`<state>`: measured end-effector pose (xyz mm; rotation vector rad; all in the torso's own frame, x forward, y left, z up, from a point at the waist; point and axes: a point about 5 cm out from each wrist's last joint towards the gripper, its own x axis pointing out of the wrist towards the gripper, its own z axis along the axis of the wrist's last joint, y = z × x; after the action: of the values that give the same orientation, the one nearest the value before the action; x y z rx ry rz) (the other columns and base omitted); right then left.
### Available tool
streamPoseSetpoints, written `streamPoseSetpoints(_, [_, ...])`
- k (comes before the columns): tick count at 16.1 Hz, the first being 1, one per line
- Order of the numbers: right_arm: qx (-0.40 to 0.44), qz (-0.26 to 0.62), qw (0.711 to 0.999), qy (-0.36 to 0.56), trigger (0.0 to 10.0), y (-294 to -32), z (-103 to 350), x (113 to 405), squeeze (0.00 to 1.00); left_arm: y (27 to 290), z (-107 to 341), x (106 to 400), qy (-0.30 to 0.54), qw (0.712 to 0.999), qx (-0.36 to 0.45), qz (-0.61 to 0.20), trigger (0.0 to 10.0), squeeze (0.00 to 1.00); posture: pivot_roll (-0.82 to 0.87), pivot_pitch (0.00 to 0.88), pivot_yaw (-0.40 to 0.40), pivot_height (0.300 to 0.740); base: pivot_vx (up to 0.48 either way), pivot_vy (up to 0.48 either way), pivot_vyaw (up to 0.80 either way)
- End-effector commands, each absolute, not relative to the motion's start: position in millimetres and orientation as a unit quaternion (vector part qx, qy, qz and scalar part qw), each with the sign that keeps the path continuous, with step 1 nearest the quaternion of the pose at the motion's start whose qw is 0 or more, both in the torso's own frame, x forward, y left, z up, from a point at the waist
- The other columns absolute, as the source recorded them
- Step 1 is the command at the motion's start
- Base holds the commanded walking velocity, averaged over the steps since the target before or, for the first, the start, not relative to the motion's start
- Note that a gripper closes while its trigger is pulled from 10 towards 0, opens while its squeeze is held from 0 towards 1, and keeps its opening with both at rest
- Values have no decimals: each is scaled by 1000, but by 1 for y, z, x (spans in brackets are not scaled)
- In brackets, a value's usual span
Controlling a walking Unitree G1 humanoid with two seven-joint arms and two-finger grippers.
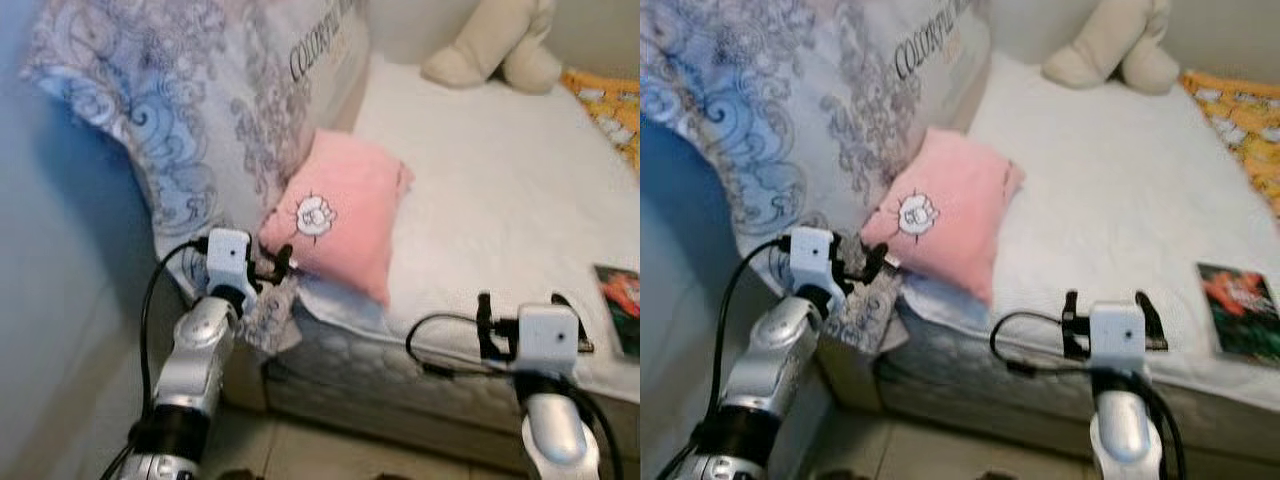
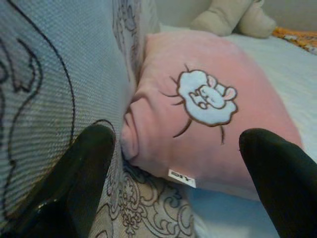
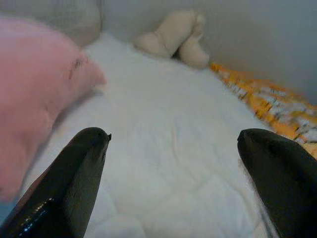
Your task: Clean up the room
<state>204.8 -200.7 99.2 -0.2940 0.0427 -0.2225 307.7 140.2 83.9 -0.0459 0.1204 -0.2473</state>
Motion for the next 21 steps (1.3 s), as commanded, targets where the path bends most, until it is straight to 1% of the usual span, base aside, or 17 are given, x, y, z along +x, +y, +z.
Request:
streamPoseSetpoints(1, [-118,-131,984,-18,10000,-208,108,207,0,134,96,312,36,991,-13,-128,10000,0,-48,0,-32,736,0,0,0])
streamPoseSetpoints(2, [-100,-144,983,-60,10000,-212,113,209,0,138,96,312,33,994,-11,-105,10000,0,-39,0,-30,736,0,0,0])
streamPoseSetpoints(4, [-96,-146,983,-54,10000,-211,108,212,0,139,98,313,25,995,-15,-99,10000,0,-29,0,-25,736,0,-394,0])
streamPoseSetpoints(7, [-28,-164,986,-31,10000,-213,100,220,0,131,104,314,8,993,2,-117,10000,0,-28,0,-15,736,0,-454,0])
streamPoseSetpoints(8, [-23,-162,986,-32,10000,-213,99,223,0,127,105,316,6,992,8,-122,10000,0,-32,0,-8,736,0,-450,0])
streamPoseSetpoints(12, [-44,-148,987,-36,10000,-210,101,232,0,118,110,321,-2,990,10,-137,10000,0,-46,0,1,736,0,-451,0])
streamPoseSetpoints(14, [-48,-146,988,-31,10000,-210,100,232,0,116,109,323,1,990,5,-139,10000,0,-56,0,-1,736,0,-450,0])
streamPoseSetpoints(17, [-48,-139,988,-35,10000,-209,105,232,0,111,111,330,3,991,1,-134,10000,0,-76,0,24,736,0,-450,0])
streamPoseSetpoints(18, [-52,-137,989,-35,10000,-211,105,231,0,112,105,329,17,992,-9,-124,10000,0,-81,0,20,736,0,-450,0])
streamPoseSetpoints(19, [-44,-139,989,-34,10000,-214,106,232,0,122,96,327,42,994,-21,-100,10000,0,-73,1,10,736,0,-424,0])
streamPoseSetpoints(21, [-41,-125,991,-35,10000,-212,105,231,0,126,93,325,45,995,-16,-92,10000,0,-60,1,6,736,0,-428,0])
